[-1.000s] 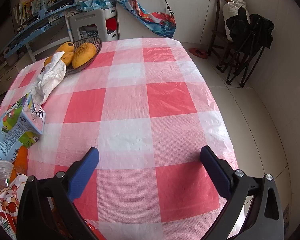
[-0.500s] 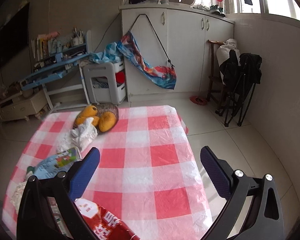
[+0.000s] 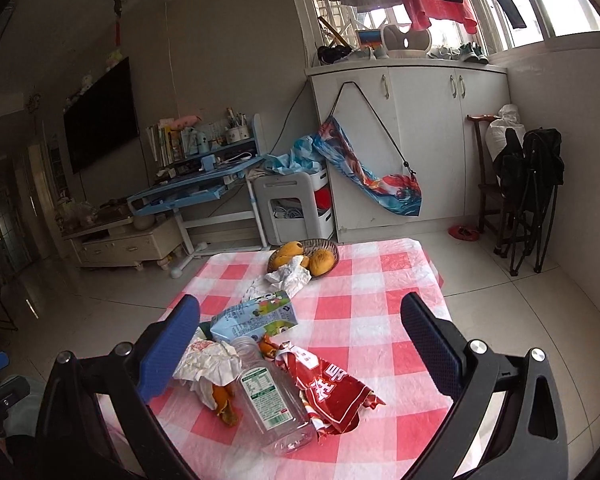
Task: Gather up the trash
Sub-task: 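Move both tools toward the table over the clear plastic bottle and tissue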
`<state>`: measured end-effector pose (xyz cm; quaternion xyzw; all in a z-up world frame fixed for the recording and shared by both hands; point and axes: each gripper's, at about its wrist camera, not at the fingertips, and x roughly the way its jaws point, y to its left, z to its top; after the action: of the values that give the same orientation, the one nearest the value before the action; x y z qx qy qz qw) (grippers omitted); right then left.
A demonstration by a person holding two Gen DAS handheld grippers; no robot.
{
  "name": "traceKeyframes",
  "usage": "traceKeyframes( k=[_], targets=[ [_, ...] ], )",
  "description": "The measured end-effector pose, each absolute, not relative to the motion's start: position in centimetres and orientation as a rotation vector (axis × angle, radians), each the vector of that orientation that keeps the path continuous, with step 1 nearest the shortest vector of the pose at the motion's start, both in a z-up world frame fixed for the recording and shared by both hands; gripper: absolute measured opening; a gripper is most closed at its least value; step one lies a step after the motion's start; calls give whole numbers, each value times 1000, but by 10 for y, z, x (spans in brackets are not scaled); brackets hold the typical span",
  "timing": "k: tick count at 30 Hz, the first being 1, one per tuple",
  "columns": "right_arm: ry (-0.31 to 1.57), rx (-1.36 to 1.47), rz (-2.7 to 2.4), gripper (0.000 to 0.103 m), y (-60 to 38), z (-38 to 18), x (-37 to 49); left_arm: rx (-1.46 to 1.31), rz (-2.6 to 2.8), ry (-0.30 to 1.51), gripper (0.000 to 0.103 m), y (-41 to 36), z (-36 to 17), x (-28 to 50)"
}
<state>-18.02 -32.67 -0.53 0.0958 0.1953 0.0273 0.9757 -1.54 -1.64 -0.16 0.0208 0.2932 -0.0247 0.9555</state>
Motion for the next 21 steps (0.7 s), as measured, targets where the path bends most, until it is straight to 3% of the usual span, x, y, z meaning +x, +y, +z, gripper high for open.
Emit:
traceKeyframes(
  k=[21],
  targets=[
    [324,181,111,96,-301,-11,-240,63,-83,557,96,-18,-1,-27]
  ],
)
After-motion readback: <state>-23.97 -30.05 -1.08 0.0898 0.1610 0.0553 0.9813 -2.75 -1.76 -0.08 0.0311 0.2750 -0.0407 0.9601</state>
